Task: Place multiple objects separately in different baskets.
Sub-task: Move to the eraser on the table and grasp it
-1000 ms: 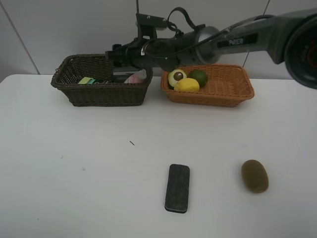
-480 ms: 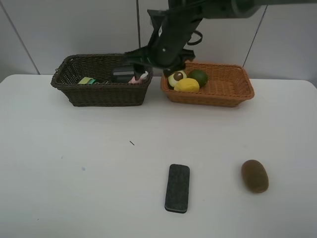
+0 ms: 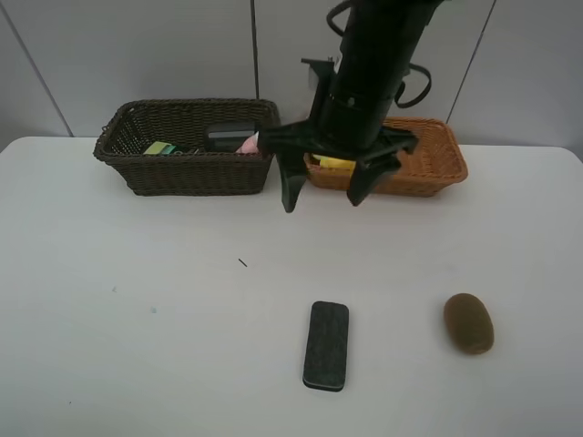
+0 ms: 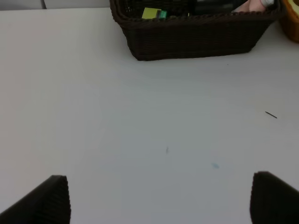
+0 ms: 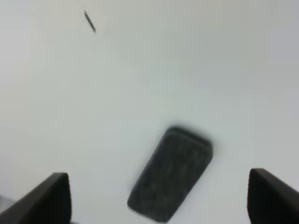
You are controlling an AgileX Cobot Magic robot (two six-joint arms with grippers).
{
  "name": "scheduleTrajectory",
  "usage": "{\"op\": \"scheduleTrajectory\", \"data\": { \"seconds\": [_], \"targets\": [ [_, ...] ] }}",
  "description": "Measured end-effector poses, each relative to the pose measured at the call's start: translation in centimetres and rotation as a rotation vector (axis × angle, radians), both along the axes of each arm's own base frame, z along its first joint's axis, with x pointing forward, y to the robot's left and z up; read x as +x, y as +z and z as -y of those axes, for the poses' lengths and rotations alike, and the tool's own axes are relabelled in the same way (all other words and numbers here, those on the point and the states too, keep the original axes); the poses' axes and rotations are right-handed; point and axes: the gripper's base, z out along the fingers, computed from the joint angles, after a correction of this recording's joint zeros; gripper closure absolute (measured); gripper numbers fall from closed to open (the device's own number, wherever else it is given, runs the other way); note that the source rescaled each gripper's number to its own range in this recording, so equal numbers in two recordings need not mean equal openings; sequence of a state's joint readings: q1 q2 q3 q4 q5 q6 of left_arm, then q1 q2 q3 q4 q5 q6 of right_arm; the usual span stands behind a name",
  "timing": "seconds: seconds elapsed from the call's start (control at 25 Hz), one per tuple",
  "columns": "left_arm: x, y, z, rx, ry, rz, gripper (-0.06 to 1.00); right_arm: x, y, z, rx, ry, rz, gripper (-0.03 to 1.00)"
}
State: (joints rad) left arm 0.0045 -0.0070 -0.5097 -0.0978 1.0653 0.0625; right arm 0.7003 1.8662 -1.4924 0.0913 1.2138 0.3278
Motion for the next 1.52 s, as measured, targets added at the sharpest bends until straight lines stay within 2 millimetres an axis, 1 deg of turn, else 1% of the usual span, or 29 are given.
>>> {"op": "scheduleTrajectory", "data": {
  "seconds": [0.2,0.28,0.36,0.52,0.64,1.04,1.2,1.36,1.52],
  "targets": [
    [0.0,0.0,0.0,0.0,0.007,0.0,-0.04,-5.5,-4.6,-0.3,-0.112,0.004,-0.17,0.13],
    [0.0,0.0,0.0,0.0,0.007,0.0,-0.04,-7.0,-5.7,-0.8,-0.096,-0.004,-0.202,0.13],
    [0.0,0.0,0.0,0.0,0.007,0.0,-0.04,-7.7,-6.5,-1.2,-0.056,-0.024,-0.215,0.13],
    [0.0,0.0,0.0,0.0,0.007,0.0,-0.04,-7.8,-7.5,-1.3,-0.011,-0.061,-0.185,0.13],
    [0.0,0.0,0.0,0.0,0.007,0.0,-0.04,-7.5,-7.7,-1.4,0.015,-0.099,-0.149,0.13],
    [0.0,0.0,0.0,0.0,0.007,0.0,-0.04,-6.5,-8.2,-0.6,-0.046,-0.168,-0.071,0.13],
    [0.0,0.0,0.0,0.0,0.007,0.0,-0.04,-6.2,-9.7,-0.6,-0.084,-0.179,-0.098,0.13],
    [0.0,0.0,0.0,0.0,0.007,0.0,-0.04,-6.2,-11.7,-0.6,-0.132,-0.18,-0.133,0.13],
    [0.0,0.0,0.0,0.0,0.007,0.0,-0.04,-6.1,-12.7,-0.5,-0.155,-0.184,-0.151,0.13]
  ]
}}
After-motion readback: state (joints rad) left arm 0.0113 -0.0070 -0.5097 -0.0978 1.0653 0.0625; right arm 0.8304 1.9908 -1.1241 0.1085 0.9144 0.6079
